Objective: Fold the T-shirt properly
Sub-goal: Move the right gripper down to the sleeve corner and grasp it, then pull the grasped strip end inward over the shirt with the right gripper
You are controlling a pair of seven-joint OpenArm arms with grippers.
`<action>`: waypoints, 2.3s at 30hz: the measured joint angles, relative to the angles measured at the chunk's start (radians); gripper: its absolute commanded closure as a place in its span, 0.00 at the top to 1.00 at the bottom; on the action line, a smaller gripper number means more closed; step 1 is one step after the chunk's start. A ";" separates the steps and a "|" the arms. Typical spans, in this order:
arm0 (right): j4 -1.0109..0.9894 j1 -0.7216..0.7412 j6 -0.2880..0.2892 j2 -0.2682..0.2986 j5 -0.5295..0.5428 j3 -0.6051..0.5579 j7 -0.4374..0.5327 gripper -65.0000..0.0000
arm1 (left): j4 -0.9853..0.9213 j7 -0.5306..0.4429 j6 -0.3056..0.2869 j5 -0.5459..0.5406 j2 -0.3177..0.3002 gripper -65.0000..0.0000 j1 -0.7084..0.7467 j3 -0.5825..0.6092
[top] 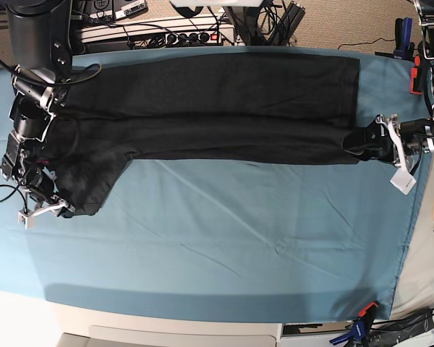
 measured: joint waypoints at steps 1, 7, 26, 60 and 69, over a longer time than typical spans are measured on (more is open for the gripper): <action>0.000 0.000 0.006 -0.001 0.000 0.004 -0.006 0.40 | 0.000 0.000 0.000 0.000 0.000 0.38 0.000 0.000; -0.002 0.000 0.007 -0.002 0.011 0.010 -0.013 0.40 | 0.000 0.000 0.000 0.000 0.000 0.38 0.000 0.000; -0.008 -0.011 0.114 -0.002 0.066 0.010 -0.059 0.00 | 0.000 0.000 0.000 0.000 0.000 0.38 0.000 0.000; 1.102 -0.617 0.138 -0.013 0.546 0.002 -0.555 0.00 | 0.000 0.000 0.000 0.000 0.000 0.38 0.000 0.000; 1.363 -0.802 0.138 -0.013 0.547 0.000 -0.555 0.00 | 0.000 0.000 0.000 0.000 0.000 0.38 0.000 0.000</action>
